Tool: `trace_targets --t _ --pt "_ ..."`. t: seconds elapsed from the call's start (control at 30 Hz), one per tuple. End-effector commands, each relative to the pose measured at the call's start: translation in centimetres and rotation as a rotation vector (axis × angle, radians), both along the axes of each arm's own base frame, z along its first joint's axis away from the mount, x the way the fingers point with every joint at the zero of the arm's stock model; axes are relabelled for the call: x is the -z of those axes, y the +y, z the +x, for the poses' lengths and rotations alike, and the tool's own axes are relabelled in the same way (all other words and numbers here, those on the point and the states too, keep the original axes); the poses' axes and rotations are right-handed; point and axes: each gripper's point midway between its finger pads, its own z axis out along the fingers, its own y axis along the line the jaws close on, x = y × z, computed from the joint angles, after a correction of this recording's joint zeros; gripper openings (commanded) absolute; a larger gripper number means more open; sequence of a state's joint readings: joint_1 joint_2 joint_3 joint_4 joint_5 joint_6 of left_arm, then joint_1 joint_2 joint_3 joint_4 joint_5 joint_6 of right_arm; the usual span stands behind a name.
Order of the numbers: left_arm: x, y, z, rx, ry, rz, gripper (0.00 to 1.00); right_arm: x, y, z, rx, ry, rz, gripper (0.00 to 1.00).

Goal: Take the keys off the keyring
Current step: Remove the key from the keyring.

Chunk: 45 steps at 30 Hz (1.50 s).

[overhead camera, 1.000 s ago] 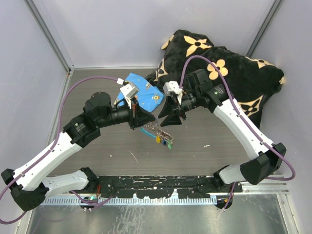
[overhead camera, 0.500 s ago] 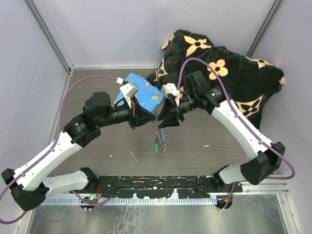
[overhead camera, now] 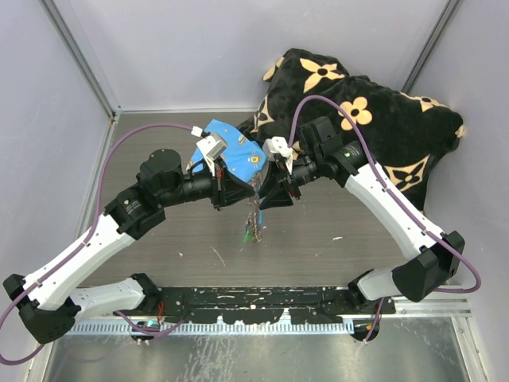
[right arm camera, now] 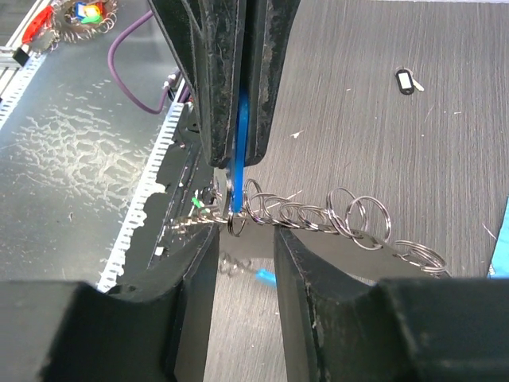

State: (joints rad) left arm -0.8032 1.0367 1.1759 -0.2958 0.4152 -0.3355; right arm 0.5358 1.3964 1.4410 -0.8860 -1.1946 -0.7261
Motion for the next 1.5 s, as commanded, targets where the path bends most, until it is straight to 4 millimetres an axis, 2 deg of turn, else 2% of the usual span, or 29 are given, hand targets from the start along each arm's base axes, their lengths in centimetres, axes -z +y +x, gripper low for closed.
trace_targets --t 0.0,0.5,1.23,1.47 --pt "-4.9 -0.1 -0.3 0.017 -0.098 -0.126 0.00 -1.4 0.0 -0.4 -0.008 -0.043 0.036 0.39" --pt "-4.6 -0.1 0.0 0.005 -0.095 -0.119 0.00 -1.5 0.1 -0.2 0.004 -0.042 0.034 0.30" --pt "-4.5 -0.1 0.5 -0.025 -0.086 -0.117 0.00 -1.3 0.4 -0.4 -0.012 -0.018 0.043 0.25" --pt "-4.5 -0.1 0.7 -0.032 -0.084 -0.116 0.00 -1.3 0.5 -0.4 -0.012 -0.017 0.044 0.13"
